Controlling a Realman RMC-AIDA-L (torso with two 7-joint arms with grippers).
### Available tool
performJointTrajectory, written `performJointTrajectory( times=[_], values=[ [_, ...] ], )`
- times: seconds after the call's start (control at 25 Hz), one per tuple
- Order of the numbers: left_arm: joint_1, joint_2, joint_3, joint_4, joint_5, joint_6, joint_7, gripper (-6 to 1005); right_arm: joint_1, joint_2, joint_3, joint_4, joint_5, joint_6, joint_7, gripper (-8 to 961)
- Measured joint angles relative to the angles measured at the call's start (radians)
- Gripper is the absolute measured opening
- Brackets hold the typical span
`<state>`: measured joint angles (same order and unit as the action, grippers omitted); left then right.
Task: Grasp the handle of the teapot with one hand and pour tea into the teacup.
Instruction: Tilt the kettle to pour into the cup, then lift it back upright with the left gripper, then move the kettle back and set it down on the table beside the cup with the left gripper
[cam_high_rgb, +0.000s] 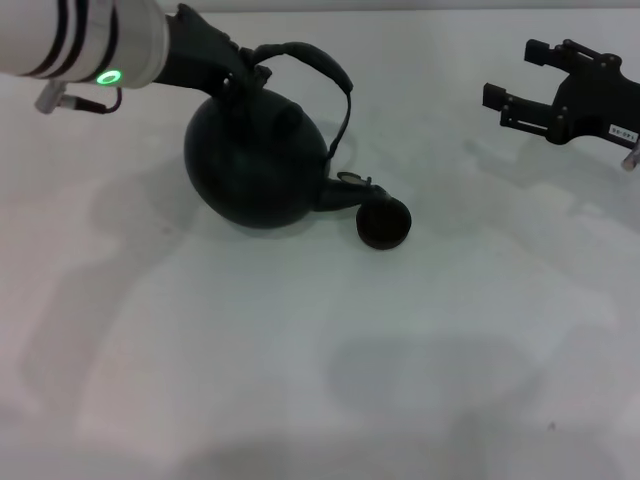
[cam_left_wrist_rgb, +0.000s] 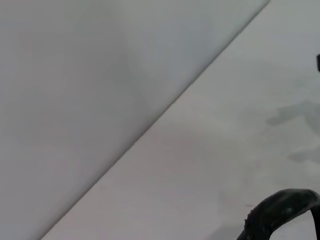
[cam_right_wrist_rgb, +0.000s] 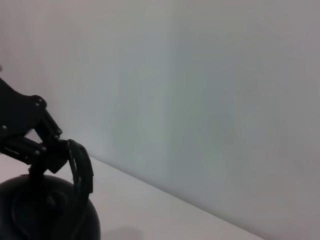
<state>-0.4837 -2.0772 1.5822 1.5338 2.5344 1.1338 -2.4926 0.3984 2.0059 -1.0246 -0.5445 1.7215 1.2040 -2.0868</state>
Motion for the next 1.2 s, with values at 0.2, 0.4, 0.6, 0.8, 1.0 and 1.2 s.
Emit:
performJointTrajectory(
  times=[0.2, 0.4, 0.6, 0.8, 1.0, 1.2],
  values=[
    [0.087, 0.0, -0.002, 0.051, -0.007, -0.053, 0.003, 161, -0.001, -0.002, -0.002, 0.0, -0.001, 0.0, 0.001, 851],
    [0.177, 0.0, -0.004, 0.089, -0.051, -0.133, 0.03, 162, 0.001, -0.003, -0.004, 0.0, -0.002, 0.003, 0.002, 851],
    [0.26, 0.001, -0.023, 0.094, -0.162, -0.229, 0.107, 162, -0.006, -0.003, -0.006, 0.0, -0.002, 0.004, 0.002, 851],
    [0.346, 0.0, -0.027, 0.071, -0.306, -0.339, 0.223, 161, -0.007, -0.004, -0.008, 0.0, -0.002, 0.006, 0.002, 850],
    [0.395, 0.001, -0.035, 0.012, -0.485, -0.403, 0.377, 162, -0.014, -0.004, -0.008, 0.0, -0.002, 0.006, 0.002, 850],
    [0.43, 0.001, -0.078, -0.124, -0.766, -0.427, 0.649, 161, -0.017, -0.004, -0.008, 0.0, -0.003, 0.006, 0.002, 850]
  ],
)
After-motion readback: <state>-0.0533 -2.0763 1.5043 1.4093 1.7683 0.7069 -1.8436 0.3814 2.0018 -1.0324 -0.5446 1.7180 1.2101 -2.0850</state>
